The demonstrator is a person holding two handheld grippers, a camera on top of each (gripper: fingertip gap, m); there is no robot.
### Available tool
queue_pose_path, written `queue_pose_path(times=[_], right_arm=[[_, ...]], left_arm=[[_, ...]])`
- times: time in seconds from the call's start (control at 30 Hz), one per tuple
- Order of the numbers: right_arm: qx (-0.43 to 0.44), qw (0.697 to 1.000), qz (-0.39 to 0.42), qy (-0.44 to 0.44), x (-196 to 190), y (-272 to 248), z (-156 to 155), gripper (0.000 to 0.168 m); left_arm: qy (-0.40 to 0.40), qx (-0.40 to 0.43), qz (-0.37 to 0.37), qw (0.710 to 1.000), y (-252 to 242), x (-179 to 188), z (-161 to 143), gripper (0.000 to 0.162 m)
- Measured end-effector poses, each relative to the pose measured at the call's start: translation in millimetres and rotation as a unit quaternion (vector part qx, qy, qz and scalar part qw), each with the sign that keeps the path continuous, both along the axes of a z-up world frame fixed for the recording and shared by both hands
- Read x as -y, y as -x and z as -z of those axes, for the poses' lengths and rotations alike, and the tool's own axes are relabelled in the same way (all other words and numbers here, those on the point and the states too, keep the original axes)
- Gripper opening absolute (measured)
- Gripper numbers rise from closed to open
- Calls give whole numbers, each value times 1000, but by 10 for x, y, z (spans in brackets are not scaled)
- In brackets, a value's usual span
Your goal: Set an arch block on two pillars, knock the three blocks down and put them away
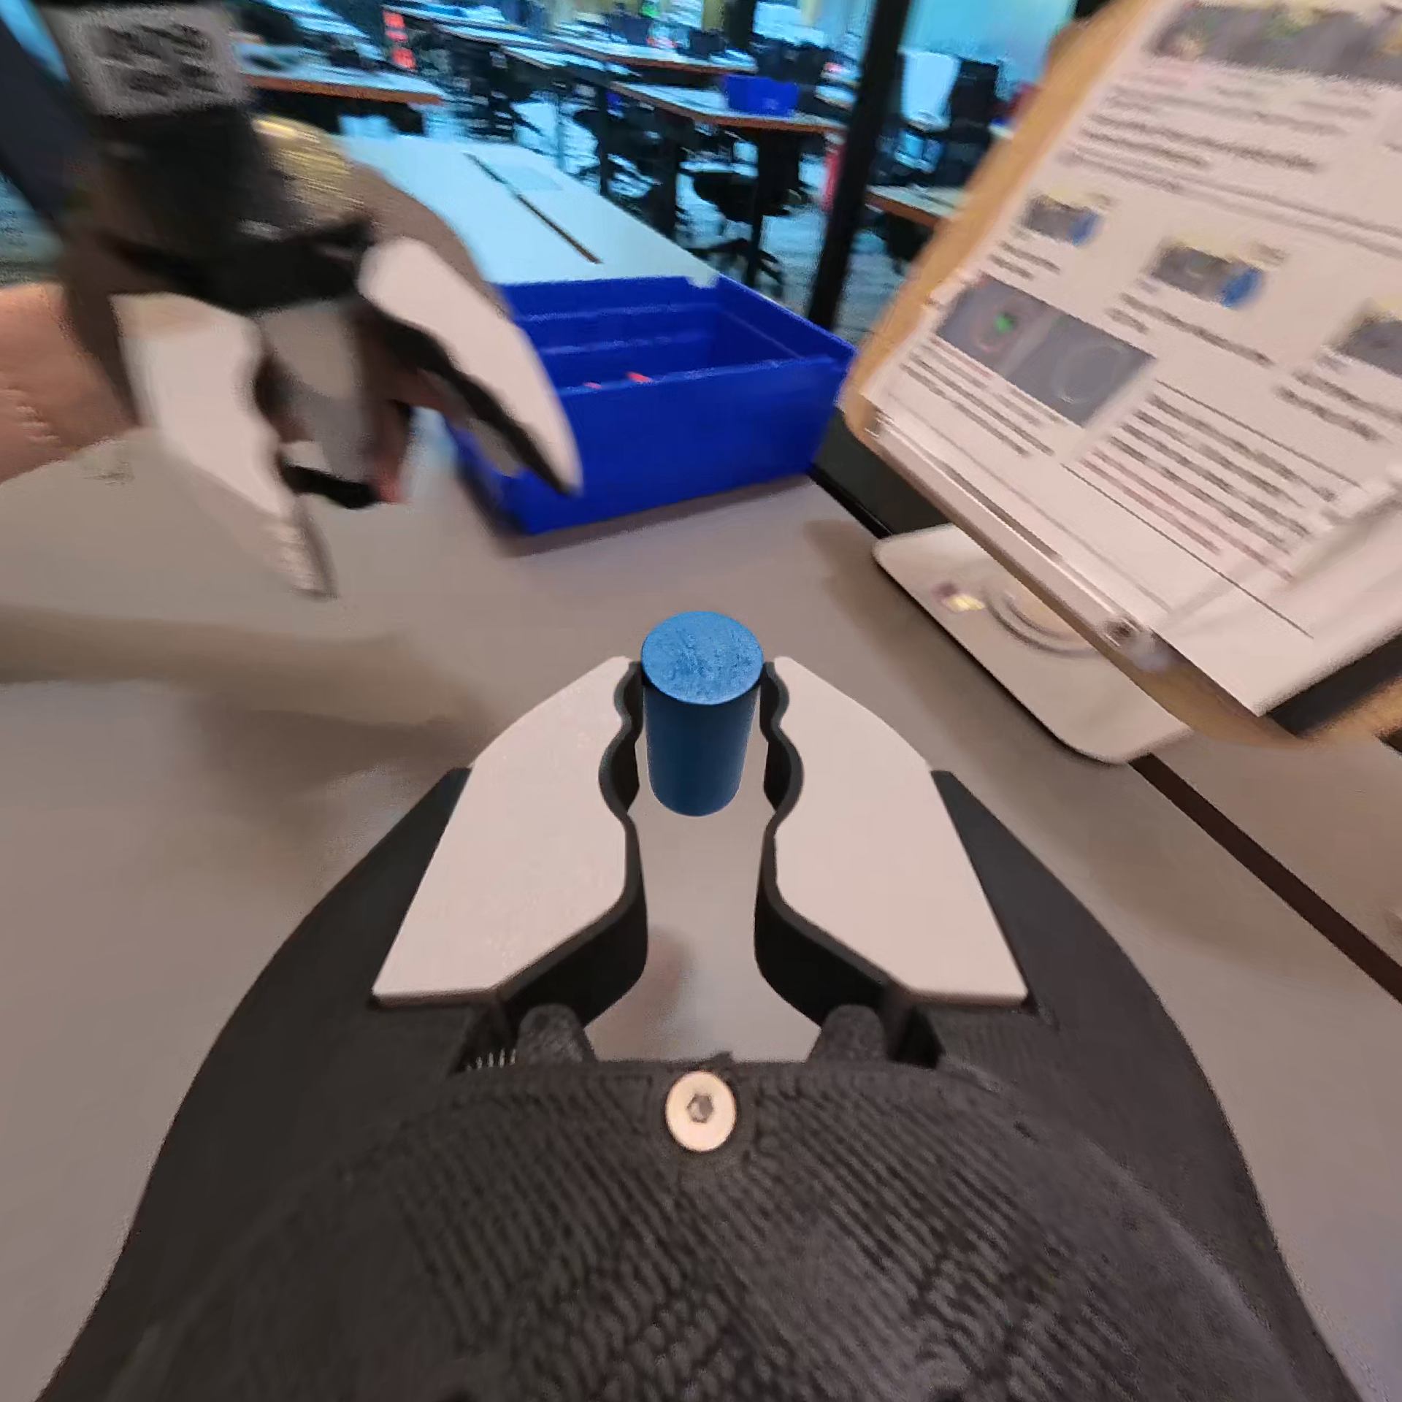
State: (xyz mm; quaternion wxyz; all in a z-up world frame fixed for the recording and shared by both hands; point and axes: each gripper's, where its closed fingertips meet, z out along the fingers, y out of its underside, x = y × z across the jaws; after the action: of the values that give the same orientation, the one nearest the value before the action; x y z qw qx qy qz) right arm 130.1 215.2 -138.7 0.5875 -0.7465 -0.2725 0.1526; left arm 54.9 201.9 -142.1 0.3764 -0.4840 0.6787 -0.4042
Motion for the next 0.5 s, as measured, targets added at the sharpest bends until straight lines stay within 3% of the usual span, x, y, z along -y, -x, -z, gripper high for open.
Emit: queue_pose_path(times=[0.17,0.3,0.5], right_arm=[[-28,992,121,37,-321,-649,322,30],[-27,989,138,49,-403,-773,556,30],[3,993,100,64,-419,-670,802,30]], left_arm=[[25,25,-17,999,137,19,-9,69],[40,36,-24,998,225,62,68,68],[71,33,-13,997,308,147,193,68]])
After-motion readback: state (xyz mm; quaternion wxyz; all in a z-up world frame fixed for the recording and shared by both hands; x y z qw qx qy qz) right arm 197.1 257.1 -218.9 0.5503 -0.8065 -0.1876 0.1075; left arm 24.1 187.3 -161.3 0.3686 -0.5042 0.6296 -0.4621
